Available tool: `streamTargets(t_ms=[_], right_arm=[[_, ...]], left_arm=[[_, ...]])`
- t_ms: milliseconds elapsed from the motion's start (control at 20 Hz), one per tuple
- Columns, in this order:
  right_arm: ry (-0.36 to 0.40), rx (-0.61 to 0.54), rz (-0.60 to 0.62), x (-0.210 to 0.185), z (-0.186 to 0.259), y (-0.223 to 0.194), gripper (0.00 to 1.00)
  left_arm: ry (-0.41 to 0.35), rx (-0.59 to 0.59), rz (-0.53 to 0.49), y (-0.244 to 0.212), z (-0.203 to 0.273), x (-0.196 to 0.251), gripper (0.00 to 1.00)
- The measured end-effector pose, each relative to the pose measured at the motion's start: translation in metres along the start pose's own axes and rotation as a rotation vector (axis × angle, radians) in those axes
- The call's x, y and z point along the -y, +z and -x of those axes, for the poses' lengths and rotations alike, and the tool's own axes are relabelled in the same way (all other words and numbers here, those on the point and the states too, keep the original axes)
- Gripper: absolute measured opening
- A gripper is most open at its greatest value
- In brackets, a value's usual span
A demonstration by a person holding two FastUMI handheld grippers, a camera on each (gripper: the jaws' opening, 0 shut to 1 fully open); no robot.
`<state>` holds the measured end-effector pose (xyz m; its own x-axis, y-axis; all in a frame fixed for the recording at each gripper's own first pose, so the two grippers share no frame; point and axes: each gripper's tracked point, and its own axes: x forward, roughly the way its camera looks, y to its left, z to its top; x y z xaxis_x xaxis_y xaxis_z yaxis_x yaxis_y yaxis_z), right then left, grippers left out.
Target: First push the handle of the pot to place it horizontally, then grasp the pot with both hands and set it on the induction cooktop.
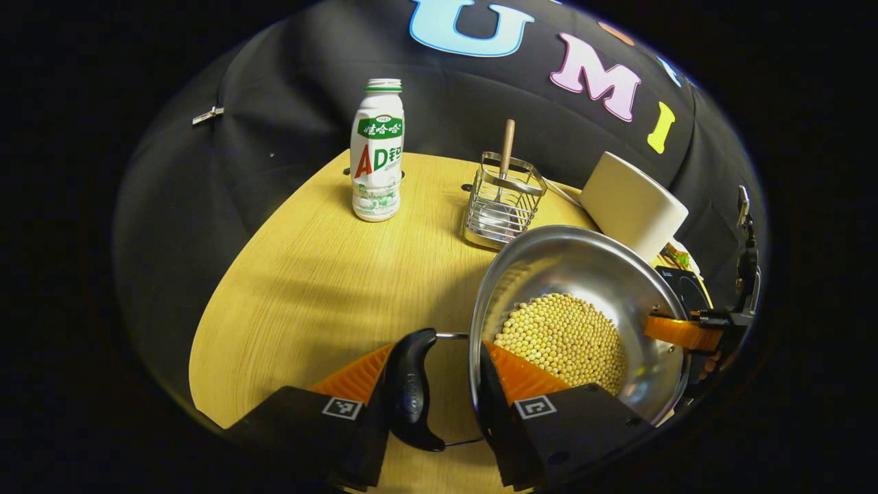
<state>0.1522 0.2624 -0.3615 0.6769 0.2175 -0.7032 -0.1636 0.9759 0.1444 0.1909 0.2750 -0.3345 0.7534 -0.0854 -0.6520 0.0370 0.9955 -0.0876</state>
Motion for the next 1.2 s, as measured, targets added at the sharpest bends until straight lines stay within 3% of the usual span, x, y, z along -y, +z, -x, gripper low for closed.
streamTargets(t_ms=[750,1200], right_arm=[[0.043,0.023,0.047,-0.007,0.031,0.011,0.61],[0.043,0.073,0.046,0.040,0.083,0.056,0.61]], left_arm=[[0.048,-0.018,0.060,-0.005,0.044,0.006,0.59],[0.036,0.035,0.037,0.032,0.076,0.074,0.59]])
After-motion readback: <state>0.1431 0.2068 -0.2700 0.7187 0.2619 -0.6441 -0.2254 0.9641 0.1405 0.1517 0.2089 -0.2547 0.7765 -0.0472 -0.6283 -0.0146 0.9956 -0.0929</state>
